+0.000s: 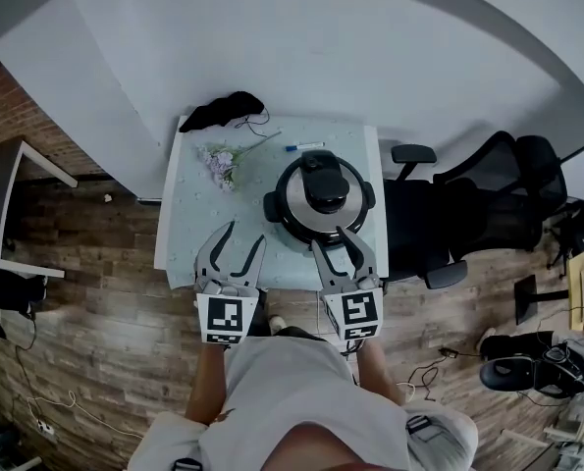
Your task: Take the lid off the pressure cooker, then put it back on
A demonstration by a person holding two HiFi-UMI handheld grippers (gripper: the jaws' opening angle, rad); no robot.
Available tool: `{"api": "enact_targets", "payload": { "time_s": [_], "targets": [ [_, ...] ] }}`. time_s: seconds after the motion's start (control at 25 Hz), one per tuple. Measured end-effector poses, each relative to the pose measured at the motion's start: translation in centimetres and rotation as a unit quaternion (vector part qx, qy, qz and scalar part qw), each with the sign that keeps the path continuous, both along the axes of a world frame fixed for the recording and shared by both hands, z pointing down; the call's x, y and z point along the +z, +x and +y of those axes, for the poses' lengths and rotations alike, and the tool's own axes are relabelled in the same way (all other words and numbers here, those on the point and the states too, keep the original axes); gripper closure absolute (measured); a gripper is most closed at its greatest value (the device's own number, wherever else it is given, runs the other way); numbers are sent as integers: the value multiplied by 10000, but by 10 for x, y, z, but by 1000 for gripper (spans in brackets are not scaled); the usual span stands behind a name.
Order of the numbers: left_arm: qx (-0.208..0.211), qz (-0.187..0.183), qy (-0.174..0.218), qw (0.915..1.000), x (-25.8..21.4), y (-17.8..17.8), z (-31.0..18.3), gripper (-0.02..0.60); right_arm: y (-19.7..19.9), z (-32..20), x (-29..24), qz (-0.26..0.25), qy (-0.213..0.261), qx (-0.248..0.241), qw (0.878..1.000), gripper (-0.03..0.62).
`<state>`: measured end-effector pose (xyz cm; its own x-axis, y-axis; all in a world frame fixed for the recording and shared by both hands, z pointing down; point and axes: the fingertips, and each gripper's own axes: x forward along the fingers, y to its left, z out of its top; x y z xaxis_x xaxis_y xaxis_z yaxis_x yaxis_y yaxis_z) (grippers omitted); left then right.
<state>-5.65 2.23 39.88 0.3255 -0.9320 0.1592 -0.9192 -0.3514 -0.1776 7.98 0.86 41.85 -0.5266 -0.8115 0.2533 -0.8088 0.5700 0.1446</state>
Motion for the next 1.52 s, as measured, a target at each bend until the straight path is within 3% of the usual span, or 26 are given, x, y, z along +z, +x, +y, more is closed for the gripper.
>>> {"api": "enact_targets", "payload": {
  "time_s": [0.44, 0.76, 1.08, 1.52],
  "targets": [
    [799, 11, -186, 9966, 12, 0, -68, 360, -5, -54, 7, 87, -150, 570, 9982, 408],
    [1670, -55, -380, 9852, 23, 17, -111, 360, 5, -80, 19, 126, -390, 1231, 9916, 408],
    [2649, -115, -660, 9620, 41, 49, -131, 359, 23, -87, 26, 189, -512, 1942, 9794, 408],
    [3688, -345, -1184, 9213, 68, 108, -135, 341, 54, -81, 43, 234, -872, 2500, 9640, 407]
  ]
}}
